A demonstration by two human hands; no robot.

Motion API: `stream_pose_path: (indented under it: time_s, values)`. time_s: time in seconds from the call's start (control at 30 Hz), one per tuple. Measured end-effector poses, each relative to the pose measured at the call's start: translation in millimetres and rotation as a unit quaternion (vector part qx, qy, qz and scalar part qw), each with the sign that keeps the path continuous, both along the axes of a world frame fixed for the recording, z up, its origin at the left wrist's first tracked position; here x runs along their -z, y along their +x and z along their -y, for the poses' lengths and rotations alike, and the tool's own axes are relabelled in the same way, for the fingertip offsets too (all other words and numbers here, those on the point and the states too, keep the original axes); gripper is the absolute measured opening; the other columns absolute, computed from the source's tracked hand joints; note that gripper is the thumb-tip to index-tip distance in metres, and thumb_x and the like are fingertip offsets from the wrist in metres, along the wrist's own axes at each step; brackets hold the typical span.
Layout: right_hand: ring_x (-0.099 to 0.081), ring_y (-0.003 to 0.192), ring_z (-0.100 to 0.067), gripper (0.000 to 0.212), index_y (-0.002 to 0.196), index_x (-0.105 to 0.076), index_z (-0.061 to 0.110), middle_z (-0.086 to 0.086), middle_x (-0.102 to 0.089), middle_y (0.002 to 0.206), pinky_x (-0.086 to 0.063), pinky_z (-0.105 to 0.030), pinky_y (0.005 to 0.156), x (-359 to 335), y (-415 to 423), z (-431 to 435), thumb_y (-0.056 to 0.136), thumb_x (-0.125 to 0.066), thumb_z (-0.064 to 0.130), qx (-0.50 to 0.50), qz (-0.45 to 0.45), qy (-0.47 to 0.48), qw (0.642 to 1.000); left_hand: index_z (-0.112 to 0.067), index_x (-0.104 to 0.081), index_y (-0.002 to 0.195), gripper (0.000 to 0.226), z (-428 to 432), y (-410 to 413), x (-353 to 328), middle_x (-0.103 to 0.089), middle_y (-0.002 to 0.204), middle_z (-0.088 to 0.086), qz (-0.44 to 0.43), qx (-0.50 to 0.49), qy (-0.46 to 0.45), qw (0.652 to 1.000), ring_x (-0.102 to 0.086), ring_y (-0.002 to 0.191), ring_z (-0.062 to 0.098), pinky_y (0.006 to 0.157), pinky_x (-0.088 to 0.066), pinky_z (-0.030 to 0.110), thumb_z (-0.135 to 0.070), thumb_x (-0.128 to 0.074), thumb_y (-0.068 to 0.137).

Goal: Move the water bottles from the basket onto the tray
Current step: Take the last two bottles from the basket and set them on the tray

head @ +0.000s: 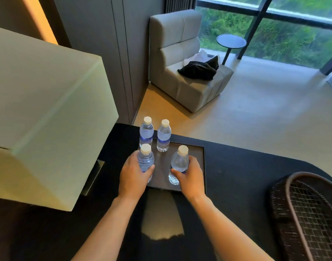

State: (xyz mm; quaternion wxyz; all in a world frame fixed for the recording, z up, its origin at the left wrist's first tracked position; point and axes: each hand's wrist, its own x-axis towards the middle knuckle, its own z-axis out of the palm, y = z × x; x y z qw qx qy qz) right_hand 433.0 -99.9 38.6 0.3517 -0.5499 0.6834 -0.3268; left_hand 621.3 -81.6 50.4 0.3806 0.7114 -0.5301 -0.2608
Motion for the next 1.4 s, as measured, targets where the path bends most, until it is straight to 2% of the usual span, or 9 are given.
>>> stream_pose_path:
  time_s: [0.13, 0.3, 0.47, 0.57, 0.83, 1.2, 1.4]
  values:
    - [-0.062, 0.120, -0.016, 0.061, 0.136, -0.053, 0.020, 0.000, -0.065, 0.130, -0.053, -0.033, 0.101, 18, 23, 19, 0.084, -0.085, 0.020, 0.003, 0.014, 0.015, 1.000, -0.020, -0.056, 0.137, 0.063, 22, 9, 21, -0.066, 0.130, 0.001, -0.008, -0.004, 0.001, 1.000, -0.062, 0.123, 0.018, 0.099, -0.053, 0.033, -0.023, -0.087, 0.081]
    - [-0.062, 0.123, -0.015, 0.061, 0.138, -0.053, 0.018, 0.000, -0.064, 0.132, -0.050, -0.028, 0.101, 36, 39, 35, 0.085, -0.084, 0.017, 0.005, 0.026, 0.031, 0.999, -0.018, -0.056, 0.139, 0.067, 41, 16, 40, -0.065, 0.135, 0.005, -0.006, -0.002, 0.000, 1.000, -0.061, 0.128, 0.023, 0.103, -0.055, 0.043, -0.022, -0.087, 0.081]
    - [-0.061, 0.124, -0.014, 0.059, 0.136, -0.053, 0.021, 0.002, -0.064, 0.131, -0.053, -0.035, 0.106, 49, 51, 48, 0.086, -0.083, 0.016, 0.018, 0.026, 0.029, 0.999, -0.014, -0.054, 0.142, 0.070, 57, 21, 54, -0.063, 0.140, 0.008, -0.009, -0.002, 0.000, 1.000, -0.057, 0.134, 0.026, 0.106, -0.050, 0.039, -0.020, -0.087, 0.081]
    - [-0.061, 0.123, -0.014, 0.058, 0.135, -0.053, 0.022, 0.002, -0.064, 0.130, -0.051, -0.033, 0.105, 52, 55, 57, 0.086, -0.083, 0.017, 0.021, 0.034, 0.026, 0.999, -0.014, -0.054, 0.143, 0.071, 64, 25, 57, -0.063, 0.140, 0.007, -0.012, 0.004, -0.004, 1.000, -0.057, 0.135, 0.025, 0.108, -0.051, 0.044, -0.019, -0.087, 0.081]
    - [-0.061, 0.126, -0.014, 0.060, 0.136, -0.050, 0.024, 0.003, -0.062, 0.132, -0.054, -0.039, 0.107, 60, 62, 71, 0.086, -0.083, 0.019, 0.015, 0.032, 0.016, 0.999, -0.017, -0.054, 0.143, 0.069, 82, 29, 60, -0.062, 0.140, 0.004, -0.032, 0.004, -0.006, 0.999, -0.057, 0.133, 0.022, 0.108, -0.053, 0.046, -0.021, -0.086, 0.082]
    - [-0.060, 0.126, -0.014, 0.060, 0.138, -0.050, 0.022, 0.002, -0.060, 0.132, -0.053, -0.038, 0.107, 60, 68, 82, 0.088, -0.081, 0.014, 0.015, 0.043, 0.014, 0.999, -0.021, -0.049, 0.146, 0.075, 93, 32, 65, -0.059, 0.145, 0.002, -0.021, 0.006, 0.014, 1.000, -0.054, 0.137, 0.021, 0.109, -0.052, 0.047, -0.024, -0.087, 0.081]
    - [-0.059, 0.127, -0.015, 0.061, 0.138, -0.049, 0.021, 0.001, -0.060, 0.134, -0.052, -0.035, 0.107, 61, 69, 81, 0.087, -0.082, 0.015, 0.022, 0.035, 0.018, 0.999, -0.021, -0.052, 0.145, 0.072, 93, 31, 63, -0.060, 0.143, 0.001, -0.060, 0.002, 0.009, 0.998, -0.056, 0.135, 0.020, 0.107, -0.052, 0.041, -0.021, -0.087, 0.081]
